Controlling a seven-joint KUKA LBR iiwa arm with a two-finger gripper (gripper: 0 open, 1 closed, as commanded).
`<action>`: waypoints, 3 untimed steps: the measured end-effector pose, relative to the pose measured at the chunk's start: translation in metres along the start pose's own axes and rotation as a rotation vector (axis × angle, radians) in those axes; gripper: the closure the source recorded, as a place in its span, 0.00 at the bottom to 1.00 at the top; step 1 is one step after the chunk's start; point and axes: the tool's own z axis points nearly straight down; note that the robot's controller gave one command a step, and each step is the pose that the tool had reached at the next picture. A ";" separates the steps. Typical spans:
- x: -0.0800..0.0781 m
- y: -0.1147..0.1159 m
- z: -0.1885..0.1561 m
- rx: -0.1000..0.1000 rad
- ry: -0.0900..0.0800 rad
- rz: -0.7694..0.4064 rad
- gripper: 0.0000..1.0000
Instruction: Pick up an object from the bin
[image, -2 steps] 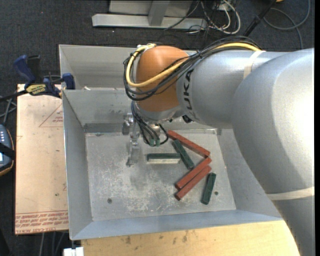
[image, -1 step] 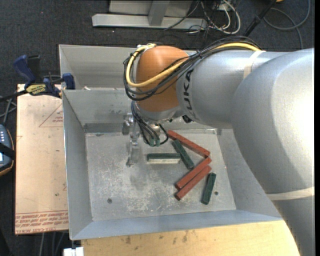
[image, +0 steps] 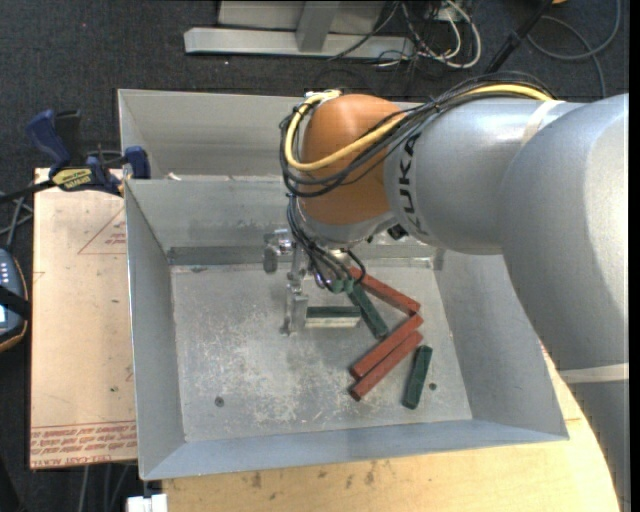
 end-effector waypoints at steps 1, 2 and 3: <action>0.005 -0.039 0.011 0.006 0.000 -0.088 0.00; -0.003 -0.039 0.037 0.002 -0.002 -0.267 0.00; 0.000 -0.094 0.058 0.002 0.000 -0.360 1.00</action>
Offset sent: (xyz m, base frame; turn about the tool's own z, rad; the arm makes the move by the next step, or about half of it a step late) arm 0.0098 -0.0431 -0.0485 -0.2939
